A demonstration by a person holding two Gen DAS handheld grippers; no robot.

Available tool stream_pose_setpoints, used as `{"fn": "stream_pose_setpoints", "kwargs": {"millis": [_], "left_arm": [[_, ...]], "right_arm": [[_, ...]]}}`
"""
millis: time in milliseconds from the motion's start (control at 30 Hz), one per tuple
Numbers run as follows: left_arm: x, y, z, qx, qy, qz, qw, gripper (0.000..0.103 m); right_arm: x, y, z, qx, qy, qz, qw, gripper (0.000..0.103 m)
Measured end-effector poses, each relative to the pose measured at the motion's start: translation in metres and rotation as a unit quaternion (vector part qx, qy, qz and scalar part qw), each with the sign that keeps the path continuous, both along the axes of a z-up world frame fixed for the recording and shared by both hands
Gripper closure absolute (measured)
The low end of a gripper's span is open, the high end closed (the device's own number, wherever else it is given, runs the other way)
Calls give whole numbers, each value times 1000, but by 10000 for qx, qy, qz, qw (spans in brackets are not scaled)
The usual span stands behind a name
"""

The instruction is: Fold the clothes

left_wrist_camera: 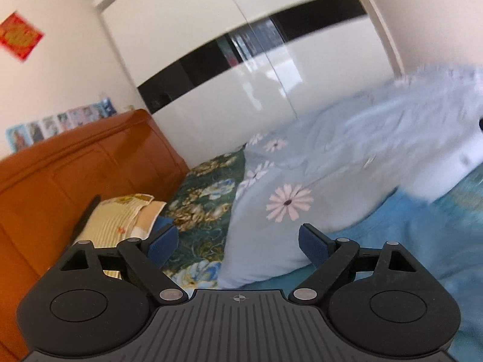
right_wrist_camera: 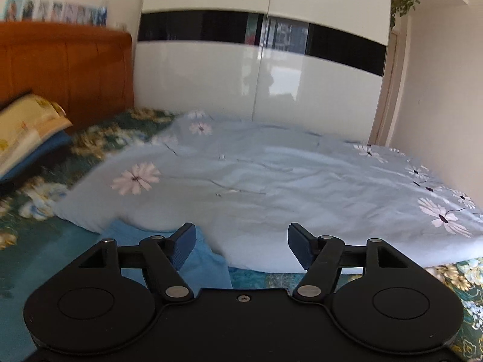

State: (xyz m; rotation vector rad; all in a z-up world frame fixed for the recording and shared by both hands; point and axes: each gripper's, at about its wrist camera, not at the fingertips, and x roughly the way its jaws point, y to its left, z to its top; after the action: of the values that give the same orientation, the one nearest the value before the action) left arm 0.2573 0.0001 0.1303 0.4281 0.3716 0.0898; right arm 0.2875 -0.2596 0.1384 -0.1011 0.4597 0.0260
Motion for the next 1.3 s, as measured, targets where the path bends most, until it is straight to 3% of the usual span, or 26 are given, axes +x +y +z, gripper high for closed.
{"fn": "stream_pose_setpoints", "kwargs": {"millis": [100, 267, 533, 667, 933, 1300], "left_arm": [[-44, 12, 23, -436, -138, -42, 9989, 16], [-112, 27, 22, -972, -250, -206, 9947, 16], [-195, 49, -42, -1885, -175, -77, 9819, 16], [-218, 56, -79, -2058, 86, 132, 9785, 16], [-240, 62, -119, -2241, 592, 351, 9721, 16], [-245, 51, -123, -2294, 694, 180, 9707, 16]], "right_arm": [[-48, -15, 14, 161, -152, 75, 9997, 37], [-129, -35, 6, 339, -217, 284, 9988, 29], [-226, -61, -72, 252, 266, 265, 9990, 30], [-256, -70, -113, 332, 651, 123, 9972, 30], [-267, -91, -168, 625, 1263, -465, 9889, 33], [-240, -105, -195, 1506, 1785, -775, 9692, 41]]}}
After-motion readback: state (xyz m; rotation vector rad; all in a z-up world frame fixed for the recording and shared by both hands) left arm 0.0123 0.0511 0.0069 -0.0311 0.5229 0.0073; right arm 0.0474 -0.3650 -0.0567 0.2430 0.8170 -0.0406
